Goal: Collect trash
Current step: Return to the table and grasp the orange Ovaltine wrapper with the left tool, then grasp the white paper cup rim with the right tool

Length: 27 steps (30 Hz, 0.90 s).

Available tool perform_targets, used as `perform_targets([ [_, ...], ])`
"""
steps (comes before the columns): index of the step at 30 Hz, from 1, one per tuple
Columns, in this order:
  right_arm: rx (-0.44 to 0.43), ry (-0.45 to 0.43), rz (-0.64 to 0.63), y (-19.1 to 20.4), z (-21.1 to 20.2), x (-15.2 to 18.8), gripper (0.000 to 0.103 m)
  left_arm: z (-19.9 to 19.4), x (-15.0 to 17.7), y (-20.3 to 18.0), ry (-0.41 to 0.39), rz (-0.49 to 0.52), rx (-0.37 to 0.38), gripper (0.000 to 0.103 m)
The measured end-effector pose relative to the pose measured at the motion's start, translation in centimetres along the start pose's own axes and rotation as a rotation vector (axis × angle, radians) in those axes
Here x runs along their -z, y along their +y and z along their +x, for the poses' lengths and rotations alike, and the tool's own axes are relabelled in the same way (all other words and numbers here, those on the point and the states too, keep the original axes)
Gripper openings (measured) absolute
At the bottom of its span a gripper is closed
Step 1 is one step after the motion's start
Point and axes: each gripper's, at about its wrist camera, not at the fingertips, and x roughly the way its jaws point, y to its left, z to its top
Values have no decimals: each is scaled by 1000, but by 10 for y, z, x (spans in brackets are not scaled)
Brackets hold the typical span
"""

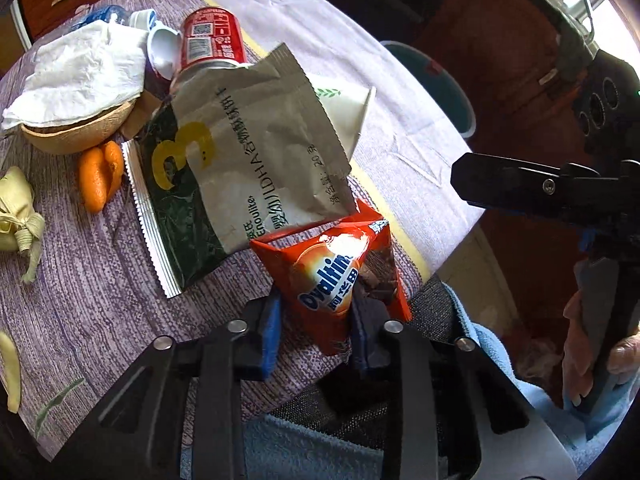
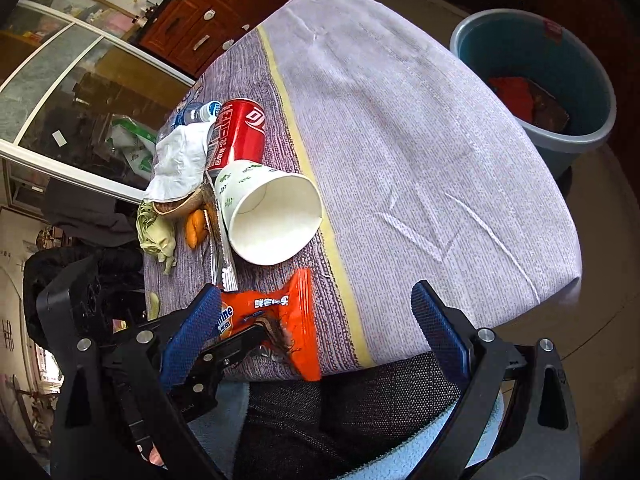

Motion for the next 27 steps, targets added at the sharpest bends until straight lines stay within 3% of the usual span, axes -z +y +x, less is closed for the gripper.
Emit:
perform_targets([
  [8,-55,-21,-66,31,-4,-8,92,-32,18,25,-73,-27,-44,23],
  [13,-51,-24,-135,54,4,-11,92,-43,28,53,-101,-113,-89,23],
  [18,-13,-29,-144,56,17,-15,91,-47,37,71,-128,-151,-61,23],
  [20,-4,-38,-142,54,18,-17,85,-58,34,97,-128,-154,-39,23],
  [23,-7,-28,-150,55,26,-20,71,-68,46,101,-127,-160,-19,23],
  [27,-31,9,-161,59,46,-23,40,-83,60,104,-132,-166,0,23],
])
